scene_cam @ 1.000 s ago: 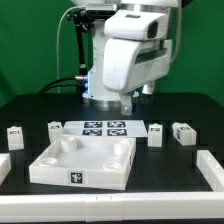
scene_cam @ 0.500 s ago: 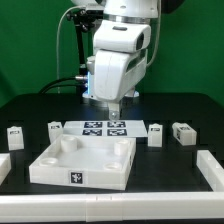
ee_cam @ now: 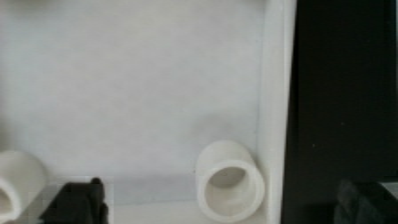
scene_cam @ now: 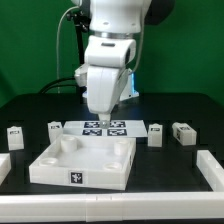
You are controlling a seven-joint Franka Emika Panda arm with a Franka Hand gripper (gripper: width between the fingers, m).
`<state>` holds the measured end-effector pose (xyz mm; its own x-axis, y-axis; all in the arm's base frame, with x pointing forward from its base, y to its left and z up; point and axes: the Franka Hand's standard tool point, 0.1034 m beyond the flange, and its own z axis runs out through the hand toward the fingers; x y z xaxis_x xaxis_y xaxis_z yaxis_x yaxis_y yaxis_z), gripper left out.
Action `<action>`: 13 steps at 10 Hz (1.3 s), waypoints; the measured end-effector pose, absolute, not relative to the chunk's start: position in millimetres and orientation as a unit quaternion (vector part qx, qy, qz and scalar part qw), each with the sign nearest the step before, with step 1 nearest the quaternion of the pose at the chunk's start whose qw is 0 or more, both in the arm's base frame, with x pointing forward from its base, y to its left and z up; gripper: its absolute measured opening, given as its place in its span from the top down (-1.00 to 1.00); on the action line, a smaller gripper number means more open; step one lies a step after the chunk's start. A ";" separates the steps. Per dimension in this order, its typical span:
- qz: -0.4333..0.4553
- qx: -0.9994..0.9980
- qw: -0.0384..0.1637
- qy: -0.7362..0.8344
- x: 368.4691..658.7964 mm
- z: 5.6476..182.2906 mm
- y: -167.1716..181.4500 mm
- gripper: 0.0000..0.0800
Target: Assemble one leg
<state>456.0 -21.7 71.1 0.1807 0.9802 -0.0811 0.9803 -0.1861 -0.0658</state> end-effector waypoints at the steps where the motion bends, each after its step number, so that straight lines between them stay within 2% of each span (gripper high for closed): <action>1: -0.050 0.758 -0.004 0.650 450.5 63.7 -28.6 -0.63; 3: -0.059 0.758 -0.016 0.649 442.8 49.6 -37.3 -0.63; 9: -0.079 0.756 -0.044 0.648 423.0 11.9 -32.3 -0.63; 11: -0.078 0.756 -0.044 0.648 422.6 10.4 -32.3 -0.62; 13: -0.076 0.759 -0.039 0.645 427.3 17.9 -30.4 -0.62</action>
Offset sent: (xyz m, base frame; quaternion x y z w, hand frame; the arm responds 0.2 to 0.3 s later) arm -0.0020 -0.0037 -0.0281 0.0080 0.0170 -0.0009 0.9998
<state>427.3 -30.4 17.9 0.1553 0.9857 -0.0657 0.9738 -0.1639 -0.1575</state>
